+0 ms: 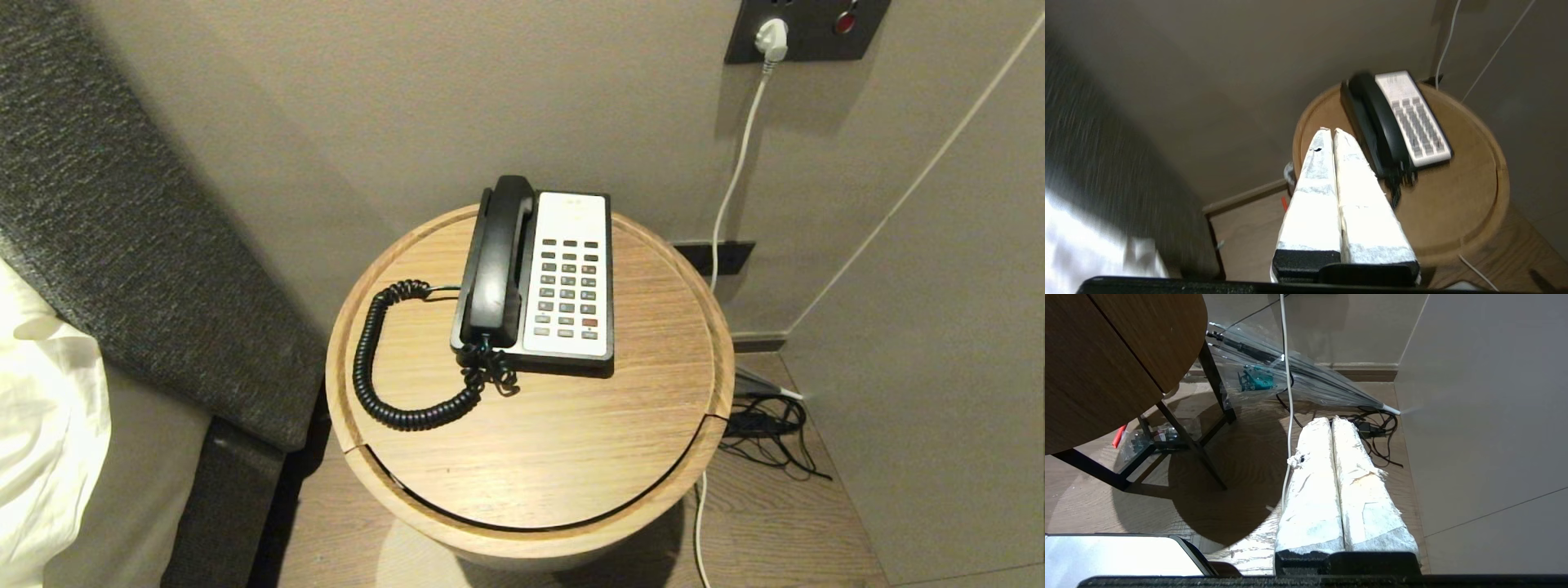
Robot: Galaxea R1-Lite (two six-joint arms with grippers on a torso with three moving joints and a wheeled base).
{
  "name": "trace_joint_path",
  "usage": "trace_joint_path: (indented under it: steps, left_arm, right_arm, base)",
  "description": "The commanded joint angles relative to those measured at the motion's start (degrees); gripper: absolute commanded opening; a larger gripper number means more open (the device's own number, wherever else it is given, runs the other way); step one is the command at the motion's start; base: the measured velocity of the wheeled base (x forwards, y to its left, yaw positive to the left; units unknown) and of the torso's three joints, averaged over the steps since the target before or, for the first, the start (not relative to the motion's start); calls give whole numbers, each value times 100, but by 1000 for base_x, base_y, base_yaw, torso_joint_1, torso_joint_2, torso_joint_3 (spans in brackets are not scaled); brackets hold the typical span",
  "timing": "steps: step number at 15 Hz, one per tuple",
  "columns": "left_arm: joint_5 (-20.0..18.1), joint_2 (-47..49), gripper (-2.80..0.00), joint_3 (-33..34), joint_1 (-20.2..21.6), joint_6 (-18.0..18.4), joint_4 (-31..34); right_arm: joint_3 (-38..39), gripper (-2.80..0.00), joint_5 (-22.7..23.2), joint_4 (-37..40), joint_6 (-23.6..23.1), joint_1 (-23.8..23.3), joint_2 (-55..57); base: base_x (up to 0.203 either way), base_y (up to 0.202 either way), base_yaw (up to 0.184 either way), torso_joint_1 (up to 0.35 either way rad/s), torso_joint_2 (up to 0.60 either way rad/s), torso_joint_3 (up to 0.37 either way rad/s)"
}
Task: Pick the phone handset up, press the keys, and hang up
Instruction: Pick up the desk phone handset
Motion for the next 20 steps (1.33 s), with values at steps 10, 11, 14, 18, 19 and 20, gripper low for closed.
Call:
trace_joint_path:
  steps: [10, 11, 14, 18, 19, 20]
  left_arm:
    - [1475, 4359, -280, -3006, -3576, -838, 1278]
    - [1799, 4444, -280, -2934, -3841, -908, 1225]
    - [2280, 4716, -280, -2971, -4144, -1491, 1317]
    - [2316, 4806, -280, -2979, -4314, -1853, 1581]
    - [2351, 4856, -280, -2989, -4363, -1868, 1563]
    - [2477, 4943, -280, -2989, -4430, -1860, 1562]
  right_arm:
    - [1, -280, 8, -1, -4, 0, -5]
    - [1, -280, 9, -1, -4, 0, -2]
    - [1, -280, 0, -1, -4, 0, 3]
    - [1, -280, 0, -1, -4, 0, -6]
    - [1, -280, 9, -1, -4, 0, 0]
    - [1, -280, 9, -1, -4, 0, 3]
  base:
    - [0, 0, 0, 0, 0, 0]
    - [0, 0, 0, 0, 0, 0]
    - [0, 0, 0, 0, 0, 0]
    - [0, 0, 0, 0, 0, 0]
    - [0, 0, 0, 0, 0, 0]
    - [0, 0, 0, 0, 0, 0]
